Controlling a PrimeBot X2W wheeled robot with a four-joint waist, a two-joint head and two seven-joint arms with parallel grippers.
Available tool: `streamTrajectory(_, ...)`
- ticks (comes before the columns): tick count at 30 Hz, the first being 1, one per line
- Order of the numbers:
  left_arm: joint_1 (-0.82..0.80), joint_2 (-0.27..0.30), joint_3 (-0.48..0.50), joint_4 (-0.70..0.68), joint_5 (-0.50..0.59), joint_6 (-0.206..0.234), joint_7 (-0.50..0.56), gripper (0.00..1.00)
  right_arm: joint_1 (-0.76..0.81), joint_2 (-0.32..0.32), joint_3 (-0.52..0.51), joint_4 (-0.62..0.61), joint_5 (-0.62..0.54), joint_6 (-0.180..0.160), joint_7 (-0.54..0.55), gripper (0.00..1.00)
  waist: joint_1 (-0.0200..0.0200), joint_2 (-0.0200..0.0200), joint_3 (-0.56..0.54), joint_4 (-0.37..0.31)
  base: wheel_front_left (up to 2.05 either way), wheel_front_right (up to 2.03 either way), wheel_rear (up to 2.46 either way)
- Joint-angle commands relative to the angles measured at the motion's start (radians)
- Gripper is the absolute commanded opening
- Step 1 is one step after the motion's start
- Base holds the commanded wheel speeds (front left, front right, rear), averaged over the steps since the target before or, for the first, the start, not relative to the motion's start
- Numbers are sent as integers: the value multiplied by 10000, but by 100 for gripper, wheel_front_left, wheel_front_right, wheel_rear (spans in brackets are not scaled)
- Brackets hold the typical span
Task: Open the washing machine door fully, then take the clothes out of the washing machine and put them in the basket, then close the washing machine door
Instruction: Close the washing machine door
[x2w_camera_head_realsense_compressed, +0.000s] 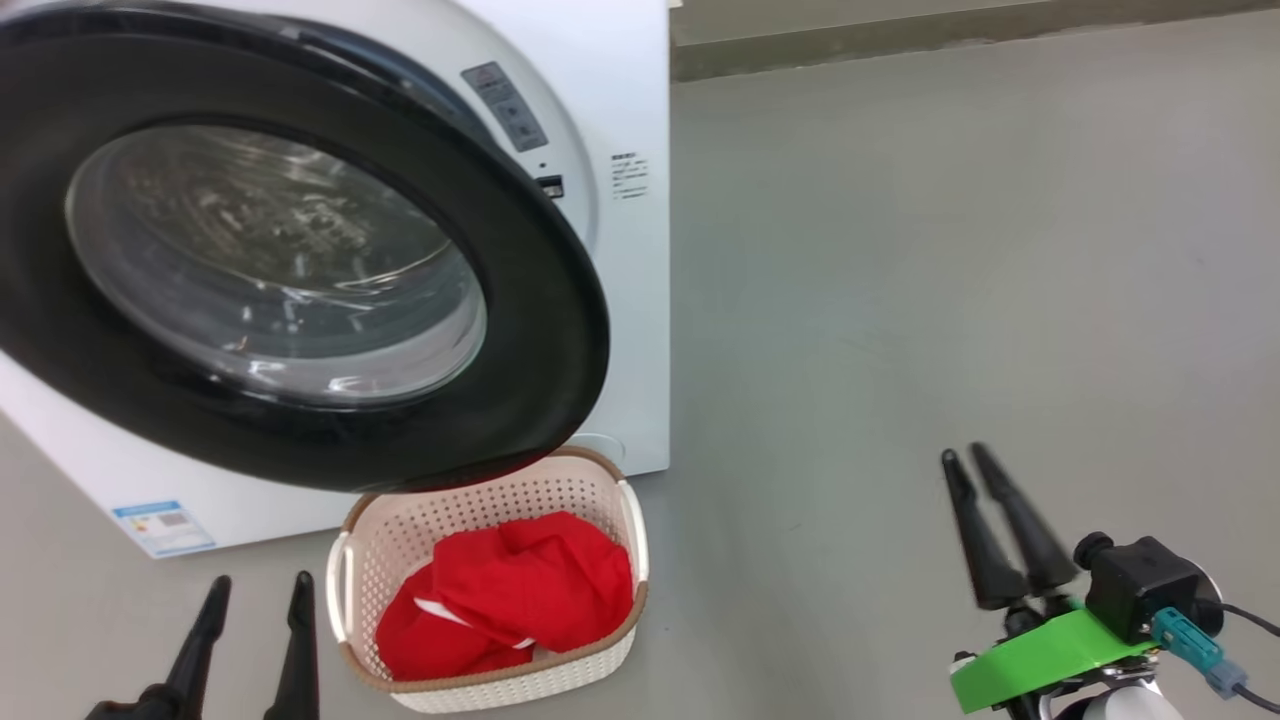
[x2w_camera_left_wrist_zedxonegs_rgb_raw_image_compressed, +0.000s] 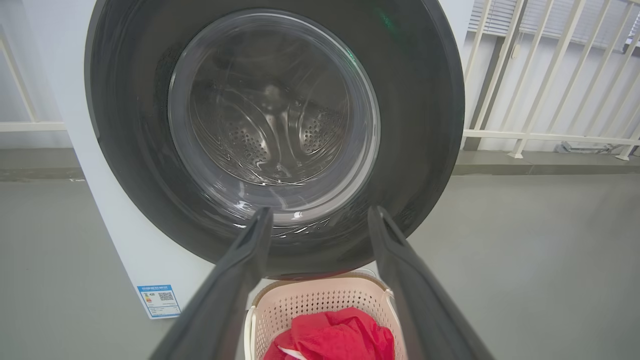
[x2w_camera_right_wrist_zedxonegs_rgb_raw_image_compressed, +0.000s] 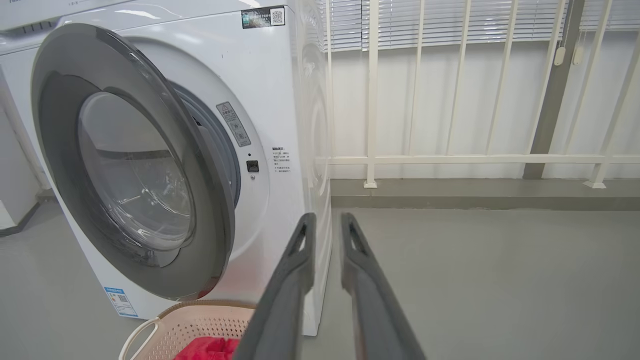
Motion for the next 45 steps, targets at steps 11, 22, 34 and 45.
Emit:
streamTrajectory(11, -394, 102, 59, -405, 136, -65, -122, 100, -1811, -48, 1533, 1158, -163, 62, -65, 0, 0, -1, 325, 947, 0, 0, 0)
streamTrajectory(22, -813, 38, -374, -602, 105, -65, -122, 100, -4581, -341, 3290, 3125, 429, 62, -65, 0, 0, -1, 1148, 1983, 0, 0, 0)
streamTrajectory(34, -1698, -166, -944, -688, -270, -65, -122, 100, -7029, -594, 4274, 4419, 1035, 62, -65, 0, 0, -1, 2274, 3084, 0, 0, 0)
streamTrajectory(45, -2292, -115, -1323, -555, -457, -65, -122, 100, -8584, -1153, 4212, 4905, 1514, 62, -65, 0, 0, -1, 3370, 3678, 0, 0, 0)
